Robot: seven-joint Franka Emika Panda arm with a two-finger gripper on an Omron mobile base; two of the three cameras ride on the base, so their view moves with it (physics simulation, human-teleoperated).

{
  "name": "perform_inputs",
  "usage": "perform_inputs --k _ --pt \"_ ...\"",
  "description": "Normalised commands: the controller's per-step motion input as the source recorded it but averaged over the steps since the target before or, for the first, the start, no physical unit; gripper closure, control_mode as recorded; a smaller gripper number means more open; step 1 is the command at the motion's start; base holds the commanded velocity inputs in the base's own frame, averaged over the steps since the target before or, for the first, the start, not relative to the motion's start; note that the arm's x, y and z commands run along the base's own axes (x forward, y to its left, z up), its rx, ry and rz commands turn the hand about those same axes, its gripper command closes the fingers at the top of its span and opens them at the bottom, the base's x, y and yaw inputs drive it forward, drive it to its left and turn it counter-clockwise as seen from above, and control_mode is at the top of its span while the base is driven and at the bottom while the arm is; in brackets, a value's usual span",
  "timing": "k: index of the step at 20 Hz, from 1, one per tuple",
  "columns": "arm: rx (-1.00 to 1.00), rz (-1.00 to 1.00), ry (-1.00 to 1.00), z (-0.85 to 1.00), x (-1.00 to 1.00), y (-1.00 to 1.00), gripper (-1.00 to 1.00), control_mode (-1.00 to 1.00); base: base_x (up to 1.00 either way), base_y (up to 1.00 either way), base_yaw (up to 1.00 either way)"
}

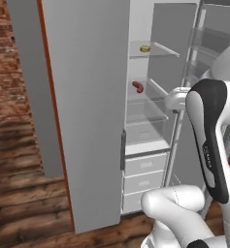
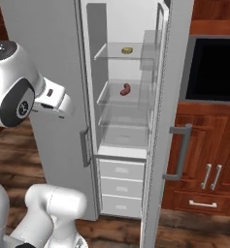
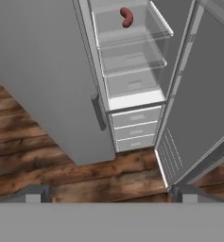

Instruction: Retrieve the sausage and cheese from the fridge and place them on the cutting board on the counter.

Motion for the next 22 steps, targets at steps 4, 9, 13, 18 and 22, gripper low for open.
perform_inputs --k 4,9,13,18,22 --pt "0.00 0.00 0.00 0.00 0.00 0.00 -1.00 1.00 0.27 -0.09 -0.07" --pt "0.00 0.00 0.00 0.00 0.00 0.00 -1.00 1.00 0.50 0.00 -0.02" --pt "0.00 0.00 0.00 0.00 0.00 0.00 -1.00 1.00 0.66 -0.01 -0.02" --pt "0.00 0.00 0.00 0.00 0.00 0.00 -1.00 1.00 0.58 -0.25 -0.03" --pt "0.00 0.00 0.00 0.00 0.00 0.00 -1.00 1.00 0.58 -0.30 -0.02"
